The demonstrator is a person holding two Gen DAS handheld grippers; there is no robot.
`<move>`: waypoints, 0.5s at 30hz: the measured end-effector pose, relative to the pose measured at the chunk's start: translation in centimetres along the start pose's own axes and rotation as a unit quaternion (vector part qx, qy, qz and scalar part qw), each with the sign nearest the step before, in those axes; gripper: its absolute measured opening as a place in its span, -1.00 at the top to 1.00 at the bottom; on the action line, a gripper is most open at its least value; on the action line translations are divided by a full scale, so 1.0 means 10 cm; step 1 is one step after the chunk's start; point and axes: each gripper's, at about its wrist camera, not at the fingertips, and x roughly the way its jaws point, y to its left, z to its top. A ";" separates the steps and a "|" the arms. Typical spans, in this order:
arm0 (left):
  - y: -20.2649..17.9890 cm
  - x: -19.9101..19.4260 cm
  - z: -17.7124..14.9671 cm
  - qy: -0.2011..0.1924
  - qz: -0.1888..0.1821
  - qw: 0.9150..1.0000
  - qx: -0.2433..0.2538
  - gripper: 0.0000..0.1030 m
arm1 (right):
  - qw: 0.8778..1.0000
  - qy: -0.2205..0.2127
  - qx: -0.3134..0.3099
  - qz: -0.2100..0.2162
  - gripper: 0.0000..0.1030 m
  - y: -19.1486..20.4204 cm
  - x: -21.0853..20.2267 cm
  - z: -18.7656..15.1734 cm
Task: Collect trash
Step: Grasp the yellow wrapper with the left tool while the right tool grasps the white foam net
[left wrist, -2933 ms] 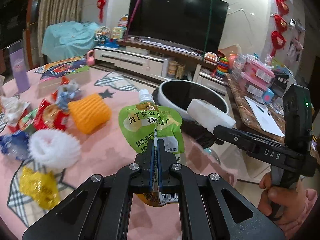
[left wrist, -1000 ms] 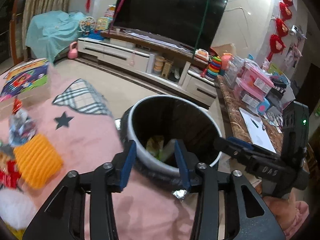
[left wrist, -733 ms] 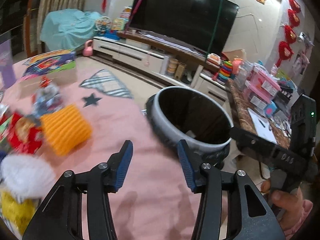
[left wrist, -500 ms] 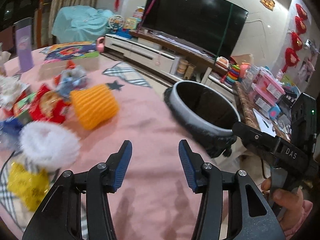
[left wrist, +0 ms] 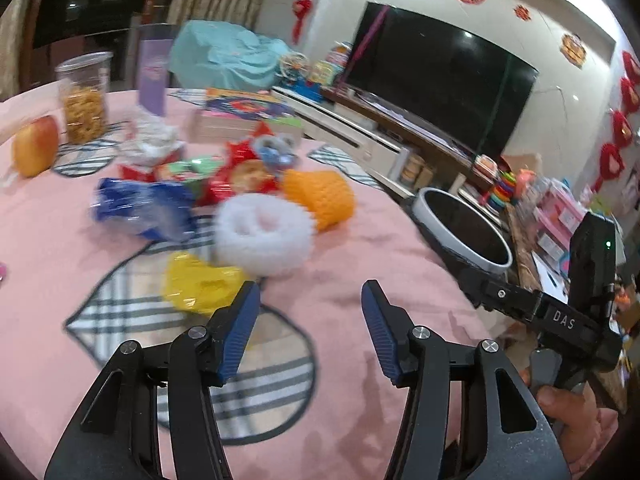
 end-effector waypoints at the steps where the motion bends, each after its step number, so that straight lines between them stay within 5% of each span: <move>1: 0.08 -0.04 -0.02 -0.002 0.006 1.000 -0.006 -0.11 | 1.000 0.002 -0.003 0.003 -0.84 0.03 0.02 -0.02; 15: 0.52 0.04 -0.19 0.036 0.030 0.998 -0.048 -0.40 | 0.999 0.031 -0.034 0.028 -0.86 0.45 0.27 -0.15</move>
